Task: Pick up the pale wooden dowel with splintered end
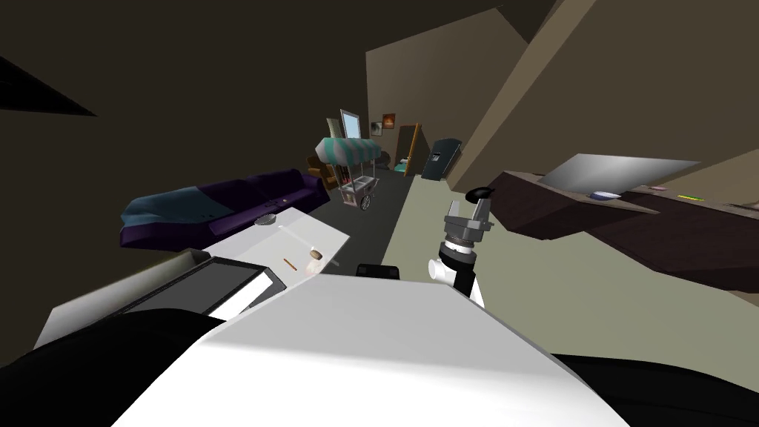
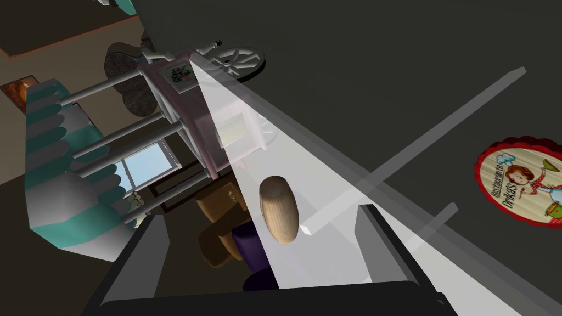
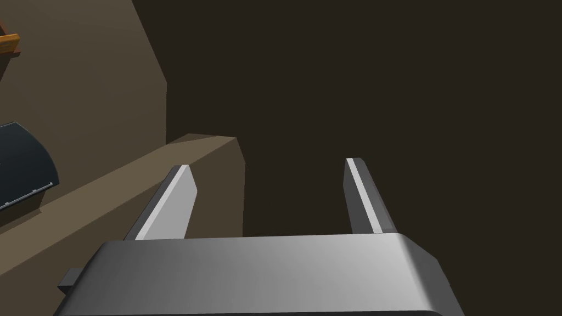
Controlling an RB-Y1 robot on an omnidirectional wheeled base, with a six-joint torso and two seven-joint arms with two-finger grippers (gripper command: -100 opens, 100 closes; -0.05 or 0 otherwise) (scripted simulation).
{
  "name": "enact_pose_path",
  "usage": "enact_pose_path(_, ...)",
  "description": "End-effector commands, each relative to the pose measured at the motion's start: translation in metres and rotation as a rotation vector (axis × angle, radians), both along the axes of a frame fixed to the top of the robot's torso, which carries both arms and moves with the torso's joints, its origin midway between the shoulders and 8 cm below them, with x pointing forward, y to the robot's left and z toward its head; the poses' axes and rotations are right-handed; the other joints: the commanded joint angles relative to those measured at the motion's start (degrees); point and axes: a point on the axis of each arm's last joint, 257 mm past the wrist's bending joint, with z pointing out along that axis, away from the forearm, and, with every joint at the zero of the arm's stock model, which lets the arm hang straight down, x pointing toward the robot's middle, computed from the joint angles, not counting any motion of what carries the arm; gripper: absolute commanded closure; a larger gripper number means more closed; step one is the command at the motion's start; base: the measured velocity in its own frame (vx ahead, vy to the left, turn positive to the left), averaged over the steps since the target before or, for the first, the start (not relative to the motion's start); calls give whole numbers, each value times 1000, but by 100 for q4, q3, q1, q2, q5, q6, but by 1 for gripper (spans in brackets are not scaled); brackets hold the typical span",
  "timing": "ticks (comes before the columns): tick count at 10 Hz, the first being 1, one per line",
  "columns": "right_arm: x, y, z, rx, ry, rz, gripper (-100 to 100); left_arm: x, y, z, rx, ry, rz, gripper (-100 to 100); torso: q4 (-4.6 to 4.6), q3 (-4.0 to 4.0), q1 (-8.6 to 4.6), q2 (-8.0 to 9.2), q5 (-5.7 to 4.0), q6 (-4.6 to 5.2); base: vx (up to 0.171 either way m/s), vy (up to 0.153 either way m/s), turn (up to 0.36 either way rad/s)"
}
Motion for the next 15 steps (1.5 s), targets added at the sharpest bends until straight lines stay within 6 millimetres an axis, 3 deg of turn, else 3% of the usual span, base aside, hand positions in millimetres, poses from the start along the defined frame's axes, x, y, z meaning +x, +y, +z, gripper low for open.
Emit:
enact_pose_path(1, 0, 0, 0, 0, 0, 0, 0, -17, 5, -6, -4, 40, 11, -100, 0, 0, 0, 0, 0, 0, 97, -9, -63)
enact_pose_path(2, 0, 0, 0, 0, 0, 0, 0, -40, 12, -12, -11, 90, 20, -100, -3, -6, -2, -10, 0, -3, 143, -6, -88)
enact_pose_path(4, 0, 0, 0, 0, 0, 0, 0, -43, 13, -14, -11, 98, 24, -100, -6, -14, -2, -21, 0, -3, 80, -6, -21)
enact_pose_path(5, 0, 0, 0, 0, 0, 0, 0, -64, 19, -19, -18, 145, 33, -100, -2, -4, -4, -3, -1, -3, 102, -20, -98)
enact_pose_path(7, 0, 0, 0, 0, 0, 0, 0, -68, 20, -20, -17, 154, 38, -100, -4, -9, -4, -14, -1, -2, 70, -3, -27)
enact_pose_path(8, 0, 0, 0, 0, 0, 0, 0, -88, 27, -24, -24, 199, 48, -100, -2, -1, -1, 1, 0, -3, 105, 7, -70)
enact_pose_path(11, 0, 0, 0, 0, 0, 0, 0, -113, 34, -27, -30, 254, 67, -100, -5, -14, 3, -23, 0, 0, 113, 8, -77)
enact_pose_path(13, 0, 0, 0, 0, 0, 0, 0, -156, 47, -31, -40, 349, 102, -100, -6, -15, -3, -25, -1, -1, 161, 2, -104)
enact_pose_path(15, 0, 0, 0, 0, 0, 0, 0, -183, 54, -31, -53, 411, 125, -100, -13, -33, 5, -56, 1, 0, 225, 29, -131)
